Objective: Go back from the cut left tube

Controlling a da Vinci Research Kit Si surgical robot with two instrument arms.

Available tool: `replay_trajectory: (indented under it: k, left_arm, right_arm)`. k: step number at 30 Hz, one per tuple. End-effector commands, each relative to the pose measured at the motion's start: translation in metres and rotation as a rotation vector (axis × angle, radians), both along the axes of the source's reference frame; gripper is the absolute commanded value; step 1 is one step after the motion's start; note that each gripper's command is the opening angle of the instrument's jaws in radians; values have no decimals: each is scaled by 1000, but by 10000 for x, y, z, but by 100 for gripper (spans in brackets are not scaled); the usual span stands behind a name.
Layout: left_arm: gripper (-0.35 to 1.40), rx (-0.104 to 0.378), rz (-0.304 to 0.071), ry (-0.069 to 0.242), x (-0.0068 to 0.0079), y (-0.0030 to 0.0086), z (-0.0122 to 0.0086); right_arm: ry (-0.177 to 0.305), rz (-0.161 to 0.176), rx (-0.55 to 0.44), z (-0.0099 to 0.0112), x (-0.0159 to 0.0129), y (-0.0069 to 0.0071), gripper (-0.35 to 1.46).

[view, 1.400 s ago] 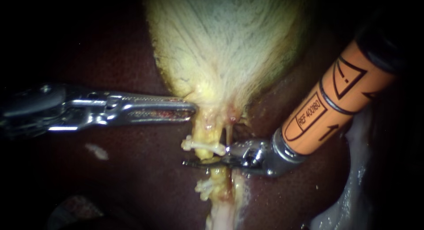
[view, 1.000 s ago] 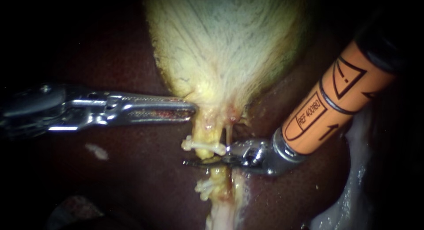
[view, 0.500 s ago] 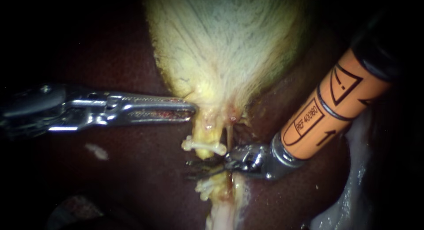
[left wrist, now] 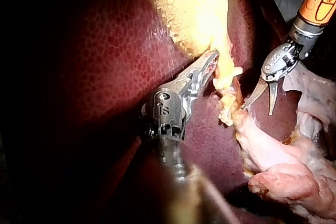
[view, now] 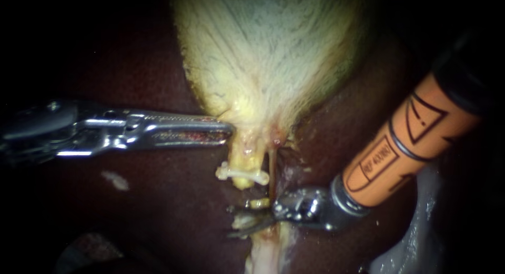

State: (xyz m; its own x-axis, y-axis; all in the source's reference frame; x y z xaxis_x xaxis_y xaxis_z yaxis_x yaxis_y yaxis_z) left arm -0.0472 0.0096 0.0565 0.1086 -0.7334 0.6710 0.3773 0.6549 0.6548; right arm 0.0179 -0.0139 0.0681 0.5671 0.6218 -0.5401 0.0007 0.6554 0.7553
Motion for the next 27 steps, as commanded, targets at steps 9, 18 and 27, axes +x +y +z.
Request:
replay_trajectory:
  k: [9,18,27]
  left_arm:
    - [-35,0,1,-1,0,0,0]
    - [-35,0,1,-1,0,0,1]
    - [-35,-1,0,0,-1,0,1]
  right_arm:
    - [8,48,-341,10,-53,26,143]
    - [-22,59,-536,-16,-98,85,143]
    - [-61,74,-650,-36,-118,107,143]
